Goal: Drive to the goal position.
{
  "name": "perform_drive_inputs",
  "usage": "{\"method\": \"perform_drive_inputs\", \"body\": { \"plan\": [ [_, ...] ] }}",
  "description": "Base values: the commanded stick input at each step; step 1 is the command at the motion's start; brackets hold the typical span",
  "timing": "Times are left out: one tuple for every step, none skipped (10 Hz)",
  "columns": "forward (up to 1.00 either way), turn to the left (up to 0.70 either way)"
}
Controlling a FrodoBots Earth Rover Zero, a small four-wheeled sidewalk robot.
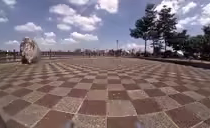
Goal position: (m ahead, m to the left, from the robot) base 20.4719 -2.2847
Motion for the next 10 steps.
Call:
{"method": "perform_drive_inputs", "body": {
  "plan": [
    [0.70, 0.27],
    [0.70, 0.27],
    [0.70, 0.27],
    [0.70, 0.27],
    [0.70, 0.27],
    [0.70, 0.27],
    [0.70, 0.27],
    [0.70, 0.06],
    [0.70, 0.00],
    [0.70, 0.00]
  ]
}}
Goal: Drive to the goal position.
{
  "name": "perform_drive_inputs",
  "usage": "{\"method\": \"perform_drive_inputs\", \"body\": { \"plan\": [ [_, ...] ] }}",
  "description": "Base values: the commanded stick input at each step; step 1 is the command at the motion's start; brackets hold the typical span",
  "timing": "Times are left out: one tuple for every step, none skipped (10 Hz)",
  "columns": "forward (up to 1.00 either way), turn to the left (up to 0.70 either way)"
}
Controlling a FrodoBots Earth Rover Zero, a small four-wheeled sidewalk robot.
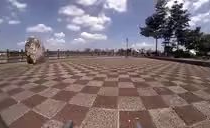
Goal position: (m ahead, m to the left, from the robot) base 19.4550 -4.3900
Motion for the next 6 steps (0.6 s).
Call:
{"method": "perform_drive_inputs", "body": {
  "plan": [
    [0.70, 0.00],
    [0.70, 0.00],
    [0.70, 0.10],
    [0.70, 0.27],
    [0.70, 0.27],
    [0.70, 0.27]
  ]
}}
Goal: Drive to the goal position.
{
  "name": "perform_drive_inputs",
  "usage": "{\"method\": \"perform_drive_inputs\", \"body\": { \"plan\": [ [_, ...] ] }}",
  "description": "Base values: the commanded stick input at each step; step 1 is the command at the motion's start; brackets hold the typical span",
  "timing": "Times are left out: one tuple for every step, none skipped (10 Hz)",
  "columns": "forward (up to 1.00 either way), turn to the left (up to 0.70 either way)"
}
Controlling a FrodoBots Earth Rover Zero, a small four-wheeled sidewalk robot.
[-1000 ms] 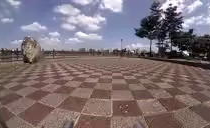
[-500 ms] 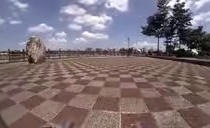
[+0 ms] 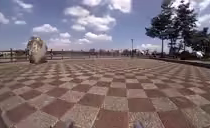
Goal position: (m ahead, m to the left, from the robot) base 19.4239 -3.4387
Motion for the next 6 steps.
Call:
{"method": "perform_drive_inputs", "body": {
  "plan": [
    [0.70, 0.27],
    [0.70, 0.27],
    [0.70, 0.27],
    [0.70, 0.27],
    [0.70, 0.20],
    [0.70, 0.06]
  ]
}}
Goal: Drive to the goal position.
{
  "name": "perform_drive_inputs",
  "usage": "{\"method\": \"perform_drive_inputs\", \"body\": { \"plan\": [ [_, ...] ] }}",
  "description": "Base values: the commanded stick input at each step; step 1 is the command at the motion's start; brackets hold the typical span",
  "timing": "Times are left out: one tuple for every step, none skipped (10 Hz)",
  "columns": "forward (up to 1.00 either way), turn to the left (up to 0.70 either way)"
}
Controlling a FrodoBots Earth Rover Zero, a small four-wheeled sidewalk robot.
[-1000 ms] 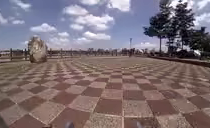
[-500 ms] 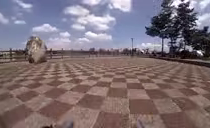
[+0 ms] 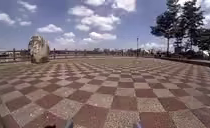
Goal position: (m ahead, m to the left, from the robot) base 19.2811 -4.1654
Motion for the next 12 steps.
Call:
{"method": "perform_drive_inputs", "body": {
  "plan": [
    [0.66, 0.00],
    [0.24, 0.00],
    [0.00, 0.00],
    [0.00, 0.14],
    [0.00, 0.42],
    [0.00, 0.45],
    [0.00, 0.45],
    [0.00, 0.45],
    [0.00, 0.45],
    [0.00, 0.45],
    [0.00, 0.45],
    [0.00, 0.45]
  ]
}}
